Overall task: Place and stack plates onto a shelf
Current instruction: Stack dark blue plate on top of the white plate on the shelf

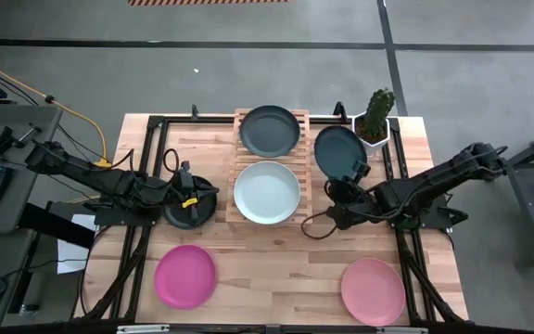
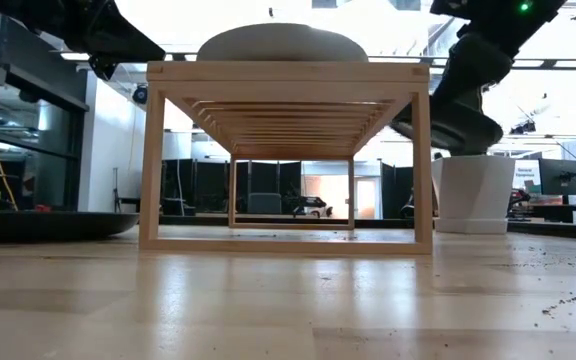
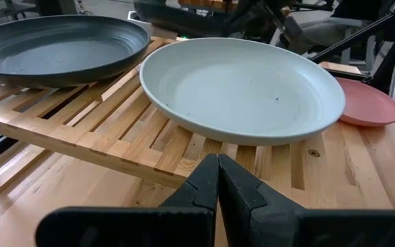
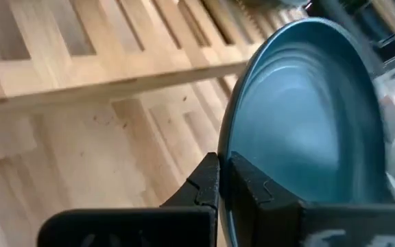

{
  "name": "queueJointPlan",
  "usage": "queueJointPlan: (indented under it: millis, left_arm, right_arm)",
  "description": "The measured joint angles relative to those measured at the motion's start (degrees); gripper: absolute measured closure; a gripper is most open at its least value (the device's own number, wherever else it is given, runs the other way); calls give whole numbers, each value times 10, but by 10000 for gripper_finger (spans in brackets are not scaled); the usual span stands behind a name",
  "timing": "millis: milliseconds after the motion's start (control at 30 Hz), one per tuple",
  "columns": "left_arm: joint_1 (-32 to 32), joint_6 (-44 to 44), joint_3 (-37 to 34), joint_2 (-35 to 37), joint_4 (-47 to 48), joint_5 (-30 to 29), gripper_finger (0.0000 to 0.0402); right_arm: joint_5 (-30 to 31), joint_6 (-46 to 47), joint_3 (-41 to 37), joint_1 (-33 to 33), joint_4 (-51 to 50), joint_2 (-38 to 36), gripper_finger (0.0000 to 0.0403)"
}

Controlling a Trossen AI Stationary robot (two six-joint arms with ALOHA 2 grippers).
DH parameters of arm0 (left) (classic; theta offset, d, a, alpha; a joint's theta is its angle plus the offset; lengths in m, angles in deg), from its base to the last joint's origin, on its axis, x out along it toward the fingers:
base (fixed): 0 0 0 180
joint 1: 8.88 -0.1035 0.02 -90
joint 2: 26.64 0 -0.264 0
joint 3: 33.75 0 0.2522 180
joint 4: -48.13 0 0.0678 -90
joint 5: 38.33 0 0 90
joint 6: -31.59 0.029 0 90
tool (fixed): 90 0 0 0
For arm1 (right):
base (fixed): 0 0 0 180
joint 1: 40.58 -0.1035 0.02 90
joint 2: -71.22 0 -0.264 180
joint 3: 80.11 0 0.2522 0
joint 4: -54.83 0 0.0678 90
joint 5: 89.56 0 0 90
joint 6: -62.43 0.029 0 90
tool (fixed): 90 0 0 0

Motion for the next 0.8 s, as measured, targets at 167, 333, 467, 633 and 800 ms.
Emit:
queueJointPlan:
  millis: [167, 333, 467, 633, 800]
  left_arm:
    - [0, 0, 0, 0, 0, 0, 402]
    - [0, 0, 0, 0, 0, 0, 402]
    - [0, 0, 0, 0, 0, 0, 401]
    - [0, -1, 0, 0, 0, 0, 401]
    - [0, -5, 0, 0, 0, 0, 401]
  right_arm:
    - [39, -64, 0, -16, 37, 0, 403]
    - [60, -210, 0, -45, 138, 0, 403]
    - [58, -361, 0, -69, 236, 0, 403]
    - [34, -509, 0, -83, 337, 0, 403]
    - [-59, -643, 0, -83, 418, 5, 403]
